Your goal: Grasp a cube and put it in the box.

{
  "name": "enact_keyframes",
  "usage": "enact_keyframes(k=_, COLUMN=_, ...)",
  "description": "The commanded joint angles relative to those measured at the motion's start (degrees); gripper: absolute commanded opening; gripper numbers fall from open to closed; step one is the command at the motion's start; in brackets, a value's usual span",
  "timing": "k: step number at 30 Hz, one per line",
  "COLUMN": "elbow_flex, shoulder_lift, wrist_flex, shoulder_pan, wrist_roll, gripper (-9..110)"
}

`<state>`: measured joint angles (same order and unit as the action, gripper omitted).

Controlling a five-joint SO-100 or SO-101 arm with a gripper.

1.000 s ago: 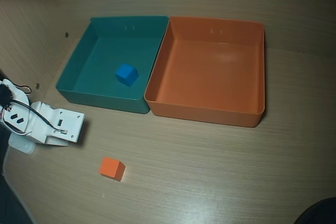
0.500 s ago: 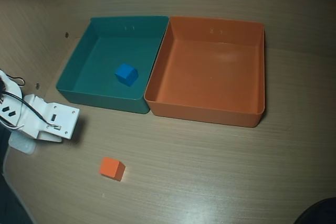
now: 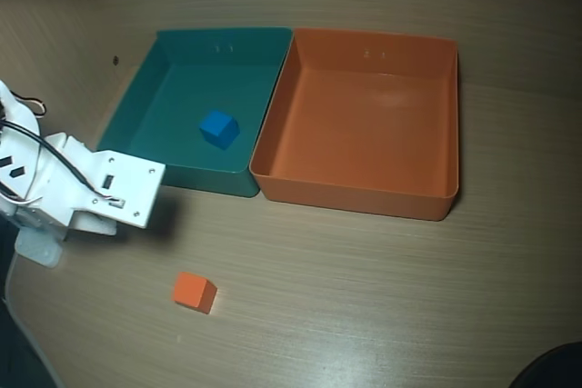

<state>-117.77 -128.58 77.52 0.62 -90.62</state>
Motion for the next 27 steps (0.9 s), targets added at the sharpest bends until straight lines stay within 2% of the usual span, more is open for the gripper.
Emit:
enact_keyframes(k=1, elbow_flex=10.1, shoulder_lift=5.9, wrist_flex=-0.4, shoulder_pan=0.0, wrist_roll=-0.4, gripper=-5)
enact_keyframes(k=8, elbow_flex=21.1, shoulder_lift=17.0, wrist_flex=-0.4, shoulder_pan=1.6, wrist_roll=-0.5, gripper=-5)
enact_keyframes(k=18, elbow_flex=25.1, shoulder_lift=23.7, wrist_flex=-0.4, shoulder_pan=9.8, wrist_roll=-15.8, gripper=-5)
enact_keyframes(k=27, elbow_flex=28.4, shoulder_lift=30.9, wrist_flex=-0.6, shoulder_pan=10.9, wrist_roll=-18.2, gripper=-5)
